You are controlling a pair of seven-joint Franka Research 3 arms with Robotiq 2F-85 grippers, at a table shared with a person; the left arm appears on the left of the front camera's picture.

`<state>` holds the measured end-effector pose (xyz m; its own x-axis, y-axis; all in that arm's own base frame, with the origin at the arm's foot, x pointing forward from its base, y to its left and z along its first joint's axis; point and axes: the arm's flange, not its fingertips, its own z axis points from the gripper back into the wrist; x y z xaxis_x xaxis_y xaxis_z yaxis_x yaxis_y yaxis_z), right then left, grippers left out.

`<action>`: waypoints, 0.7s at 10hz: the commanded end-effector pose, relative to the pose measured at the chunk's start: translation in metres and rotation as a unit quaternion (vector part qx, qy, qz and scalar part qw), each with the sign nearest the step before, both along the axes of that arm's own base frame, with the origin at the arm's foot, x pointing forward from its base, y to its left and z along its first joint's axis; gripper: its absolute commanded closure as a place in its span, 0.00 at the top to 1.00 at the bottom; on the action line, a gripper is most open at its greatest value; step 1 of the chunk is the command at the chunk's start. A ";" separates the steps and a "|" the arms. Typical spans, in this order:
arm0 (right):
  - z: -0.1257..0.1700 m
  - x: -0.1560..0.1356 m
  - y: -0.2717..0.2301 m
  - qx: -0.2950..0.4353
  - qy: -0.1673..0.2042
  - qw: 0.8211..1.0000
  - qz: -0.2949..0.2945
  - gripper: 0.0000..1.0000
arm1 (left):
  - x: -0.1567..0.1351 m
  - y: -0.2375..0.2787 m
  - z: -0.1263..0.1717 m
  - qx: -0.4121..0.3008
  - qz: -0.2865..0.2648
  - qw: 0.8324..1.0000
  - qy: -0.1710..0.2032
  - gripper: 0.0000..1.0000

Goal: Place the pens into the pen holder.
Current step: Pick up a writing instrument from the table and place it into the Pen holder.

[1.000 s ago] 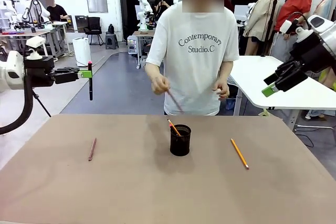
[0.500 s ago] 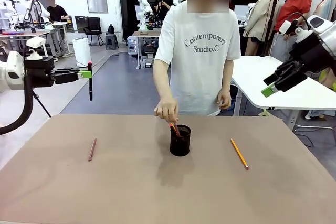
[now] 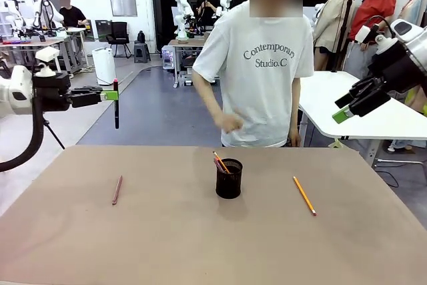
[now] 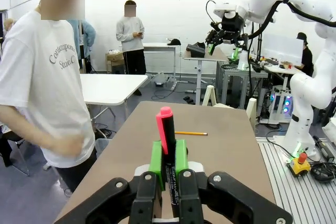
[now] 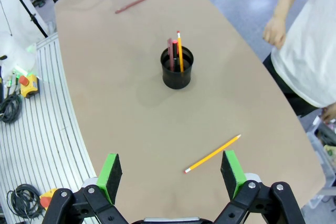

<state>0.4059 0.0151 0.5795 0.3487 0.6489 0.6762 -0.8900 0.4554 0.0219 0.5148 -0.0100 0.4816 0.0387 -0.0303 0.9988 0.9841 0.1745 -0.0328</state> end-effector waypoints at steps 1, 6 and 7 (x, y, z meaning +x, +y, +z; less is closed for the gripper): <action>0.001 0.000 0.001 0.004 -0.002 1.000 0.003 1.00 | -0.009 -0.027 0.001 -0.002 0.009 1.000 -0.011 0.00; 0.001 0.000 0.001 0.004 -0.002 1.000 0.003 1.00 | 0.002 -0.112 -0.009 -0.002 -0.030 0.999 -0.020 0.00; 0.001 0.000 0.001 0.004 -0.002 1.000 0.003 1.00 | 0.005 -0.131 -0.012 0.001 -0.027 0.999 -0.018 0.00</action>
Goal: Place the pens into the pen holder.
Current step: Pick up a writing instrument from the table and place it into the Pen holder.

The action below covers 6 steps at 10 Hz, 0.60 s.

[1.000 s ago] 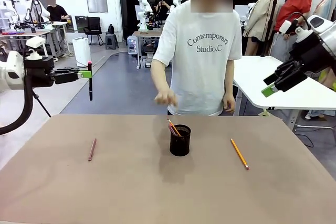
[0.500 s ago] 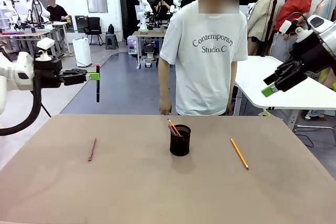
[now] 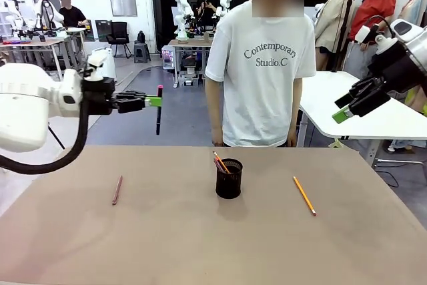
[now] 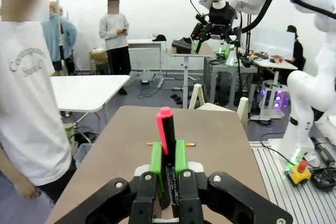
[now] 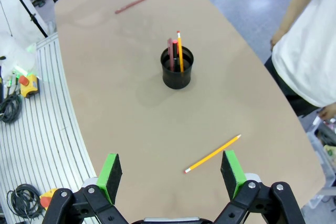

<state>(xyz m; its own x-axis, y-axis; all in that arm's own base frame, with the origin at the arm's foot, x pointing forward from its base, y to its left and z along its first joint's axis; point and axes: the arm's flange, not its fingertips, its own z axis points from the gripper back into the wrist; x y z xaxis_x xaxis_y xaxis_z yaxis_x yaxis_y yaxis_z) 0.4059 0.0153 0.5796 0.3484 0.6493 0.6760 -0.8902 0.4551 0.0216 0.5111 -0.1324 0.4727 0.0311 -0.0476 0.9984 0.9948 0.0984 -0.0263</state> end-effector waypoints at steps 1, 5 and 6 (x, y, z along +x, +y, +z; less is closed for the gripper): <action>0.001 0.000 0.000 0.004 -0.002 1.000 0.003 1.00 | 0.012 -0.022 -0.005 -0.004 -0.006 1.000 -0.020 0.00; 0.001 0.000 0.000 0.004 -0.002 1.000 0.003 1.00 | 0.009 -0.041 -0.009 -0.002 -0.026 1.000 -0.004 0.00; 0.001 0.000 0.000 0.004 -0.002 1.000 0.003 1.00 | 0.009 -0.041 -0.009 -0.002 -0.026 1.000 -0.004 0.00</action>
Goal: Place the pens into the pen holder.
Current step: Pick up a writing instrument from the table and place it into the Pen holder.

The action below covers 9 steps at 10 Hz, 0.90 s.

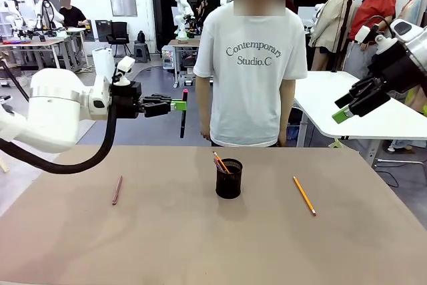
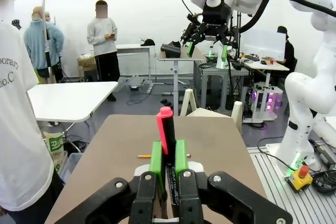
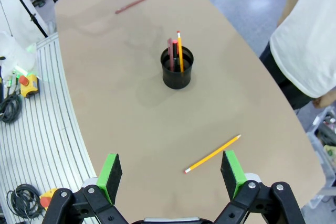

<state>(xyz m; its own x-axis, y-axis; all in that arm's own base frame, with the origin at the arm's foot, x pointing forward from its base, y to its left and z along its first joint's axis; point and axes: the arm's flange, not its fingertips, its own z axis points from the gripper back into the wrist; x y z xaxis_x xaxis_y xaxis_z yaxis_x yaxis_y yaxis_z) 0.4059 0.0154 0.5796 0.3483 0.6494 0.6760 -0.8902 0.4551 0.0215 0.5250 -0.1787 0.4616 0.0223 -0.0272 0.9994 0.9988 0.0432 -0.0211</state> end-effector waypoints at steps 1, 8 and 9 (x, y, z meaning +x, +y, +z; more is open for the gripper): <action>0.001 0.000 0.000 0.004 -0.002 1.000 0.003 1.00 | -0.005 0.005 0.003 0.009 0.002 1.000 -0.001 0.00; 0.001 0.000 0.000 0.004 -0.002 1.000 0.003 1.00 | 0.039 -0.057 -0.046 -0.044 0.014 0.998 -0.050 0.00; 0.001 0.000 0.000 0.004 -0.002 1.000 0.003 1.00 | 0.045 -0.070 -0.057 -0.048 -0.020 0.997 -0.065 0.00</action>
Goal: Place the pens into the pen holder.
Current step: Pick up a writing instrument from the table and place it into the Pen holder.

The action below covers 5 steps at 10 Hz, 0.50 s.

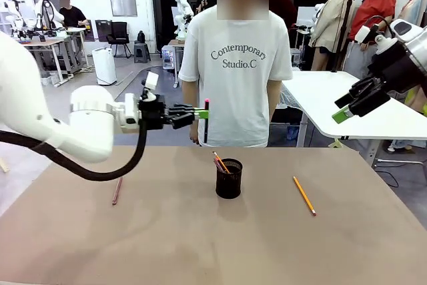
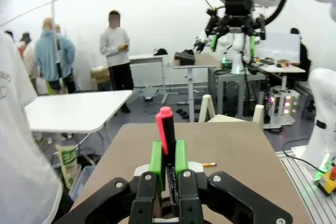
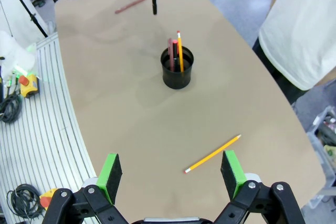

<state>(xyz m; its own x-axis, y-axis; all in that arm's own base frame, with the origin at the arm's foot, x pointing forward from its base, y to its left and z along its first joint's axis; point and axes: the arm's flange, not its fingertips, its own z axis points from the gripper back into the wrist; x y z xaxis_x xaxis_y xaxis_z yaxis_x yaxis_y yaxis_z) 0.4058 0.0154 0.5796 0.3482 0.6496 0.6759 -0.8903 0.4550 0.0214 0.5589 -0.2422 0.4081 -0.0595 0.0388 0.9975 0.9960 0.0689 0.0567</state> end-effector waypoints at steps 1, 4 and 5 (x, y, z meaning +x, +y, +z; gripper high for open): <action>0.001 0.000 0.000 0.005 -0.002 1.000 0.003 1.00 | 0.018 -0.023 -0.019 -0.027 -0.051 0.998 -0.037 0.00; 0.001 0.000 0.000 0.005 -0.002 1.000 0.003 1.00 | 0.027 -0.066 -0.056 -0.043 -0.092 0.995 -0.006 0.00; 0.001 0.000 0.000 0.005 -0.002 1.000 0.003 1.00 | 0.029 -0.077 -0.066 -0.050 -0.103 0.993 -0.009 0.00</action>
<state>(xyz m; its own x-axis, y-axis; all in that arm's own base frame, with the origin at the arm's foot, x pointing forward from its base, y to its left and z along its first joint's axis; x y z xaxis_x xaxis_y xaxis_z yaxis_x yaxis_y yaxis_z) 0.4058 0.0155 0.5796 0.3482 0.6497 0.6758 -0.8903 0.4549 0.0213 0.5766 -0.3144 0.3419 -0.0511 0.1336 0.9897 0.9930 -0.0994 0.0646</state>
